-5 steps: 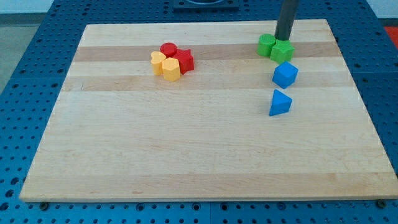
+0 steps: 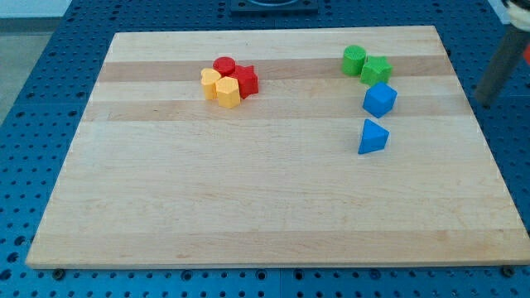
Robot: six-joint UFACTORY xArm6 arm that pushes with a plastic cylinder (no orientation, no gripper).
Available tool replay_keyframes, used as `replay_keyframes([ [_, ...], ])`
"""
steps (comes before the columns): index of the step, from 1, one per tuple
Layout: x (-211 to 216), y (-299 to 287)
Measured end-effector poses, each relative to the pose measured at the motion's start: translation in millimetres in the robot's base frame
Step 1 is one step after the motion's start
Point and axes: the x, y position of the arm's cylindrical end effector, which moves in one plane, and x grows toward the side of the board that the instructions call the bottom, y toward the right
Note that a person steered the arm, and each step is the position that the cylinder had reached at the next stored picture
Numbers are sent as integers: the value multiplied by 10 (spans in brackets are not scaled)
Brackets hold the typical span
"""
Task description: Push blue cube to the green star
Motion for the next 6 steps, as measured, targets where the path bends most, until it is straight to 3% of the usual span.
replay_keyframes([
  [1, 270, -425],
  [2, 278, -1040],
  [4, -74, -2049],
  [6, -620, -2333],
])
